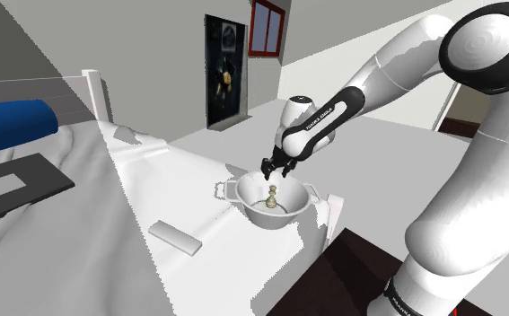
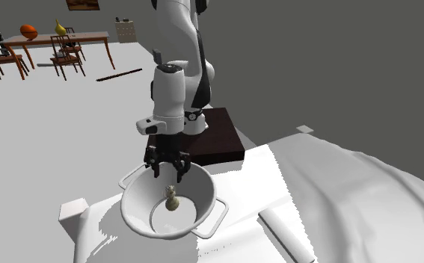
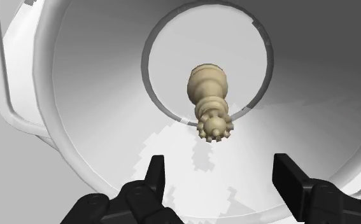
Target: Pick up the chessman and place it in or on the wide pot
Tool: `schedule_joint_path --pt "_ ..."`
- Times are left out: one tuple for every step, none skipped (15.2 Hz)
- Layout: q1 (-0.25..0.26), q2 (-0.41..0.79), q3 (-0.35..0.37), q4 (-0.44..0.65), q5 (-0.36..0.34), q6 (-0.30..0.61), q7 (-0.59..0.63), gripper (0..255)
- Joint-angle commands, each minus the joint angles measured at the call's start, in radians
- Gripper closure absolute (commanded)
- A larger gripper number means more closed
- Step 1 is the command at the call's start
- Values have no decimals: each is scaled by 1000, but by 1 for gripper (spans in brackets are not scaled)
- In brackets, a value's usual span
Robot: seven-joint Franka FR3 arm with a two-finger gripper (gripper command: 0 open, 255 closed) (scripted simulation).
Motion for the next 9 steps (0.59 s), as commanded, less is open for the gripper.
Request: schedule_joint_path --pt "0 0 0 0 0 0 0 0" --pt "0 0 0 0 0 0 0 0" --pt "0 0 0 0 0 0 0 0" --pt "0 0 0 0 0 0 0 0" --pt "1 -36 5 -4 24 -30 -18 0" --pt "3 -71 8 -6 47 -61 -34 0" --pt "6 -105 9 -7 67 -93 -48 0" --pt "9 -131 9 -7 81 -119 -58 0" --pt "10 -131 8 -7 81 -119 -58 0"
